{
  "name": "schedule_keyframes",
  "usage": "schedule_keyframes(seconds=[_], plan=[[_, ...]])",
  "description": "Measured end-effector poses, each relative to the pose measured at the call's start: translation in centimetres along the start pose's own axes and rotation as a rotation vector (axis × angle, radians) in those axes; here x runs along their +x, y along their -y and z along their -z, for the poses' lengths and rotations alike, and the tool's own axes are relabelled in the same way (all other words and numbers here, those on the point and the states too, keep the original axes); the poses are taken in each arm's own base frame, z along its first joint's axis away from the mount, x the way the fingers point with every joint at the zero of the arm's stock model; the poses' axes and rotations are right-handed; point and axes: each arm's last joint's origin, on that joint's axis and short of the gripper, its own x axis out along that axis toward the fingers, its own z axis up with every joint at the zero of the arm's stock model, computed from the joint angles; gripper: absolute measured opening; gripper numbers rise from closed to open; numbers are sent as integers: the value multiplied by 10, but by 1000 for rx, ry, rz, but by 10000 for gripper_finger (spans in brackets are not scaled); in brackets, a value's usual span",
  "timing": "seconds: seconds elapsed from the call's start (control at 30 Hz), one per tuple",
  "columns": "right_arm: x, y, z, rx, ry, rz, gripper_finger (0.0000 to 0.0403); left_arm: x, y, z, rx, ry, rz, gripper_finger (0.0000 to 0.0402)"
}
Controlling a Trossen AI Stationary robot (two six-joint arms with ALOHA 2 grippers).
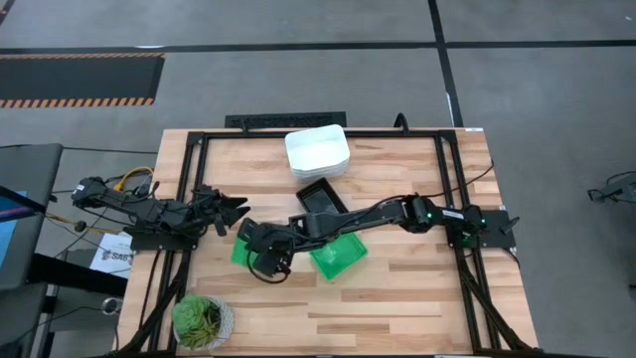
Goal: Stack baskets by color
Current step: Stack the left green bin on the left green bin
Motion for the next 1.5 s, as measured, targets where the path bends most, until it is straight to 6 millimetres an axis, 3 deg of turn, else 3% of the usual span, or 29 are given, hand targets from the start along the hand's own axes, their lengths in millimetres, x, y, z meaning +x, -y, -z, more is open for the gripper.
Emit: schedule_keyframes(seconds=[0.3,0.9,1.3,1.5], plan=[[-7,-4,-3,67,-101,-7,2,0,0,0,0,-1,0,256],[-17,-26,-28,242,-209,-10,1,1,0,2,-12,-13,-11,256],[-39,-23,-36,343,-259,19,0,8,-4,14,-56,-89,-100,256],[-39,-21,-32,384,-269,31,7,11,-7,19,-79,-121,-143,256]])
